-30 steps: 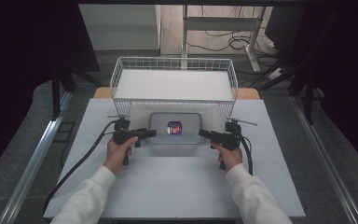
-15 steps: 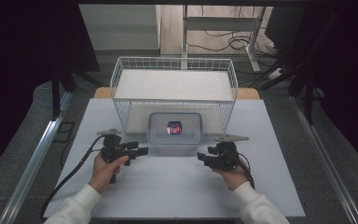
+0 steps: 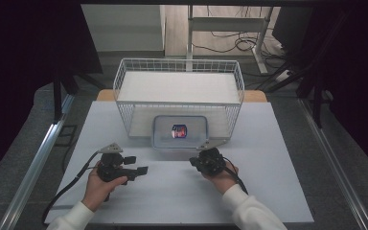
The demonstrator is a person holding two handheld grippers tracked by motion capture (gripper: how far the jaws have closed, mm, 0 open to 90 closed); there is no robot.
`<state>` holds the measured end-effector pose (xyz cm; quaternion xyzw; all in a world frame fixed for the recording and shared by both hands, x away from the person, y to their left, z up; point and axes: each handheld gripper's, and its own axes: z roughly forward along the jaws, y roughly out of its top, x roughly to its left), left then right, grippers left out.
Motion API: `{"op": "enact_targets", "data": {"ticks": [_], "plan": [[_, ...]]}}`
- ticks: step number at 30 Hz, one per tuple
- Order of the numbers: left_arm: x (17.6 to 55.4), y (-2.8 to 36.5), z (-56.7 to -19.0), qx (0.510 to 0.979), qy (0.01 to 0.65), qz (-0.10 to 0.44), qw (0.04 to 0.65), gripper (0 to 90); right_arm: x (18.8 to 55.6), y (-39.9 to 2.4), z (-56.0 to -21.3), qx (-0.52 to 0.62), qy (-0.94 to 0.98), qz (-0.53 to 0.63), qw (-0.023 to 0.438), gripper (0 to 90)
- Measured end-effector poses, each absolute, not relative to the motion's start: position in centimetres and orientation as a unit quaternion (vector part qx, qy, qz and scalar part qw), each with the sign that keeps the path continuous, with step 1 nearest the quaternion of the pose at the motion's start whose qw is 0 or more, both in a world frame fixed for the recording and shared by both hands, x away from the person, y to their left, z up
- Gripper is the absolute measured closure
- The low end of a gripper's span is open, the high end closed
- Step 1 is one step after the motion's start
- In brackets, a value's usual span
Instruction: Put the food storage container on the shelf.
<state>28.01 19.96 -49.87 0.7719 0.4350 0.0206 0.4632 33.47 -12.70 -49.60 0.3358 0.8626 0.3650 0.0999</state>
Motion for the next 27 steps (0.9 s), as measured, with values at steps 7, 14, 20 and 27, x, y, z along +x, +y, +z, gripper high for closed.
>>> {"op": "enact_targets", "data": {"ticks": [7,14,20,27], "plan": [[27.3,20.0,-49.5,0.777,0.427,0.032,0.461,24.4,34.7,-9.6,-50.4,0.32,0.873,0.351,0.116,88.8],[27.2,20.2,-49.4,0.778,0.426,0.039,0.46,24.4,36.1,-8.5,-50.9,0.33,0.868,0.347,0.132,88.8],[27.2,20.4,-49.2,0.776,0.426,0.04,0.463,24.4,36.7,-8.2,-49.7,0.333,0.855,0.37,0.146,88.8],[27.2,20.4,-49.2,0.776,0.427,0.04,0.463,24.4,38.1,-7.9,-49.3,0.36,0.845,0.363,0.159,88.9]]}}
